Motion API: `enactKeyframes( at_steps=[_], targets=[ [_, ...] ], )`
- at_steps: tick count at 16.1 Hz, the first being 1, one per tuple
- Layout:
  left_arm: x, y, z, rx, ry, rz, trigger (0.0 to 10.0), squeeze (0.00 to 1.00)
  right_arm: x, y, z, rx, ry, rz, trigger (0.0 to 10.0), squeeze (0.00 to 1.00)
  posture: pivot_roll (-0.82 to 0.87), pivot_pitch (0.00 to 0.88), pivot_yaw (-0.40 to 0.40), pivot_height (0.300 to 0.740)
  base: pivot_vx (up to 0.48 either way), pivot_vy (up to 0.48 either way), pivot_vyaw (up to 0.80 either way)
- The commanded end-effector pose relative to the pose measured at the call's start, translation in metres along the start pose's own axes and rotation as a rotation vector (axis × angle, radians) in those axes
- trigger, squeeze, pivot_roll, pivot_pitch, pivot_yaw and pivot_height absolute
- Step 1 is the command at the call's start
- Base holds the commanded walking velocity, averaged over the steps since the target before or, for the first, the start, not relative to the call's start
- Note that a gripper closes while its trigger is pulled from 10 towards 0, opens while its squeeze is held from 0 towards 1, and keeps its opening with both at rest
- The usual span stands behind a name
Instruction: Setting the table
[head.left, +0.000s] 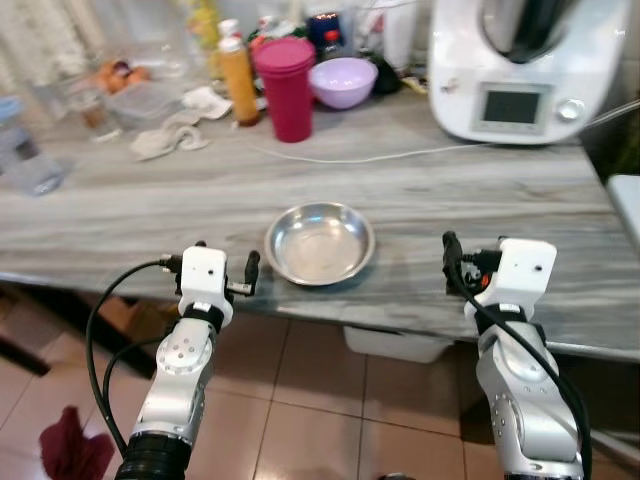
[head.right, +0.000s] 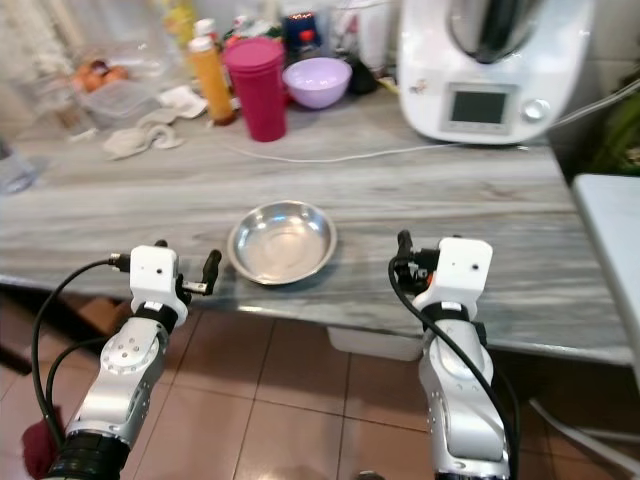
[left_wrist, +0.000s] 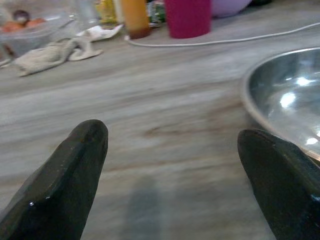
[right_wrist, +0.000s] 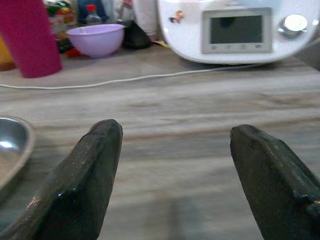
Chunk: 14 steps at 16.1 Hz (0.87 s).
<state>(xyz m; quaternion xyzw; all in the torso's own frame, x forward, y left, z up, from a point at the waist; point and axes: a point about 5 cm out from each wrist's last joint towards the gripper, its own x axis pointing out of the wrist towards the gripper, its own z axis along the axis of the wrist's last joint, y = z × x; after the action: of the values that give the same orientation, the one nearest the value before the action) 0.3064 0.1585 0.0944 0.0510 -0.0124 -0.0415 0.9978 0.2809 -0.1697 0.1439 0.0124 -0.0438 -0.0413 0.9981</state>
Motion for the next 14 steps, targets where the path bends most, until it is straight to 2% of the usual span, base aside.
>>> enactKeyframes(
  at_steps=[1,14],
  targets=[
    [-0.0007,0.0055,-0.0026,0.013,0.009,0.023,10.0,0.00,0.0005,0.0024,0.0042,-0.001,-0.016,0.004,10.0,0.00,-0.25,0.075,0.100,0.740,-0.281,0.000,0.00],
    [0.0043,0.0054,0.0048,0.016,-0.017,0.018,10.0,0.00,0.0085,-0.0018,0.0045,0.018,-0.014,-0.028,10.0,0.00,-0.24,0.074,0.105,0.740,-0.354,0.000,0.00]
  ],
)
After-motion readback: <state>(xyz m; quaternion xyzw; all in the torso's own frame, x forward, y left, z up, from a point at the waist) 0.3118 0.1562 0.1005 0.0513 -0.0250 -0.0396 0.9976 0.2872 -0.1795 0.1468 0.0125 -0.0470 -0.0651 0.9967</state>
